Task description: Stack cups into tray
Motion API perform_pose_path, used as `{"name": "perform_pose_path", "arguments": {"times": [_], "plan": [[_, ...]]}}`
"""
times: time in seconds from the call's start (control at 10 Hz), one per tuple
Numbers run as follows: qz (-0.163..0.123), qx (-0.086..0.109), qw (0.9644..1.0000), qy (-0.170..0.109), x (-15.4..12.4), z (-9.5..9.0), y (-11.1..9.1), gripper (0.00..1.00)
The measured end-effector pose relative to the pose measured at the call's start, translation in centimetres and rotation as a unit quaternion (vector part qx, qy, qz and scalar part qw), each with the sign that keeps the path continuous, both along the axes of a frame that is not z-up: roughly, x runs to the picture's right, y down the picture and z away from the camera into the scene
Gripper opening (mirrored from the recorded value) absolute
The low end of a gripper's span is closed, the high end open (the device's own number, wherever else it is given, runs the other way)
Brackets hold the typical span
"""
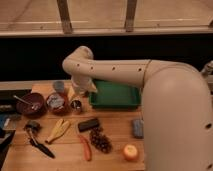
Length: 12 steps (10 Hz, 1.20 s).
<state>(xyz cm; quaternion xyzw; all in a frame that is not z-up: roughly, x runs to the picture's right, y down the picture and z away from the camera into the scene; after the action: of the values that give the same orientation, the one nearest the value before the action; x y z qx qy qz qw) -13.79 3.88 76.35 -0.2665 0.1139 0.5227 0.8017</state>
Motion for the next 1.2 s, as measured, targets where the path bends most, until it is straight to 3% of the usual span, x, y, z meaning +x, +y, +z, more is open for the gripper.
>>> {"name": "perform_pose_path", "arguments": {"times": [0.3, 0.6, 0.9, 1.0, 1.2], "plan": [[-0.001, 0.001, 1.0000, 0.008, 0.8, 0.2, -0.1, 0.80], [-0.007, -0.006, 0.9999, -0.008, 0.0, 0.8, 0.2, 0.80], [-0.032, -0.022, 0.9976, -0.058, -5.0, 2.2, 0.7, 0.80], [-0.050, -0.035, 0.9940, -0.091, -8.2, 2.5, 1.5, 0.80], [-0.075, -0.051, 0.9875, -0.129, -11.5, 2.2, 3.5, 0.80]]}}
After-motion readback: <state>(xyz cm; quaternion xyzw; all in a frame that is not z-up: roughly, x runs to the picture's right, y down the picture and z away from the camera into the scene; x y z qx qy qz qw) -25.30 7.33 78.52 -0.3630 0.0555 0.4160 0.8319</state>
